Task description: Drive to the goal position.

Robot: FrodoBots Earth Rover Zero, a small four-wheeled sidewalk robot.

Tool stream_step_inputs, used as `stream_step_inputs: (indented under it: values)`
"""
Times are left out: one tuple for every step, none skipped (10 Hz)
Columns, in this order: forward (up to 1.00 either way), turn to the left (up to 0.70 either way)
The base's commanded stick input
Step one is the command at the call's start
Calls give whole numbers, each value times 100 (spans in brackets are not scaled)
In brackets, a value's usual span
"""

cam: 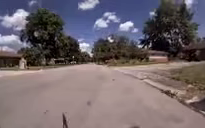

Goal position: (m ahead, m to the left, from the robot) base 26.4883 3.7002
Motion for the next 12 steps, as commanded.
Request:
stream_step_inputs:
  values:
    - [85,0]
    - [85,0]
    - [85,0]
    - [85,0]
    - [85,0]
    - [85,0]
    - [85,0]
    - [85,0]
    - [85,0]
    - [85,0]
    - [85,0]
    - [85,-6]
